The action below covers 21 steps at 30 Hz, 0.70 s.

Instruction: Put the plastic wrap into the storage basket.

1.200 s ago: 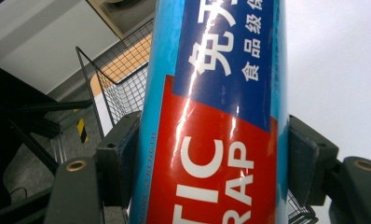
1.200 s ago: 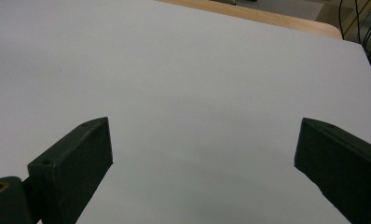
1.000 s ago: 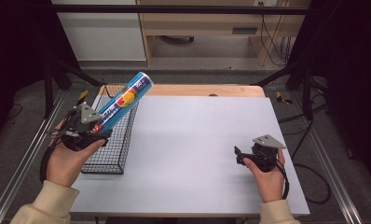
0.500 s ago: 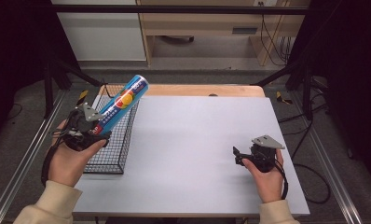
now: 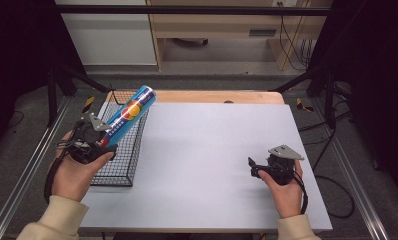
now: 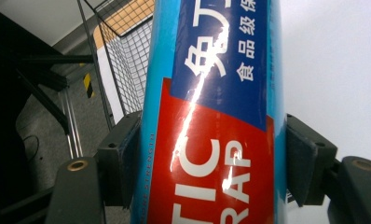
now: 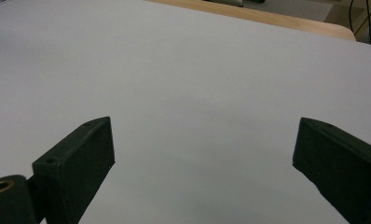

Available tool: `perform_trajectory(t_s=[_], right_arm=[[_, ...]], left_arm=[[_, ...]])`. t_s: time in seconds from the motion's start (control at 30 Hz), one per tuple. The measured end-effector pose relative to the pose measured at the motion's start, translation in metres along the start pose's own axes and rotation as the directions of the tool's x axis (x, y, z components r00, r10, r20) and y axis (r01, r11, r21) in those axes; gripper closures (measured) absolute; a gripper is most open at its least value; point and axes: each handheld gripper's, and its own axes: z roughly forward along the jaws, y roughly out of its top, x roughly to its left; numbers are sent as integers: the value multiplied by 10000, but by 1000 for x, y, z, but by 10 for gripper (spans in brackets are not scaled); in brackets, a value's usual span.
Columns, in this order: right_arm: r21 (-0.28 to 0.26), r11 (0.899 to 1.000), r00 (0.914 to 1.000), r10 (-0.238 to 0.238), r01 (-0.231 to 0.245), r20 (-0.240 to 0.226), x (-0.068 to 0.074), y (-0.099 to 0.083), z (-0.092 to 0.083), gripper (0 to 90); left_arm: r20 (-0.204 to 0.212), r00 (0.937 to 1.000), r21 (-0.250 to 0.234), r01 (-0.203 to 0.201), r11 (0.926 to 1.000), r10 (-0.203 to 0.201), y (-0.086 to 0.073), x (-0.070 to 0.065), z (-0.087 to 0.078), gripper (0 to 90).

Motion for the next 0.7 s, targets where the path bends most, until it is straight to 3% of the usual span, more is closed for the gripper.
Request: perform_trajectory(t_s=[0.17, 0.3, 0.33, 0.7], right_arm=[[14, 9999, 9999, 100, -100, -50, -1, 0, 0, 57], [57, 10000, 9999, 49, -48, -155, 1, -1, 1, 57], [40, 10000, 9998, 36, -36, -180, 1, 0, 0, 57], [119, 9999, 9995, 9, -5, -328, 2, -1, 2, 59]], left_arm=[[-117, 9995, 174, 289, 9994, -287, 0, 0, 4, 312], [-284, 9989, 609, 395, 9974, -379, 0, -1, 10, 311], [-331, 9985, 906, 471, 9948, -443, 1, 1, 15, 312], [-805, 9929, 1467, 986, 9843, -874, -3, 11, 37, 313]])
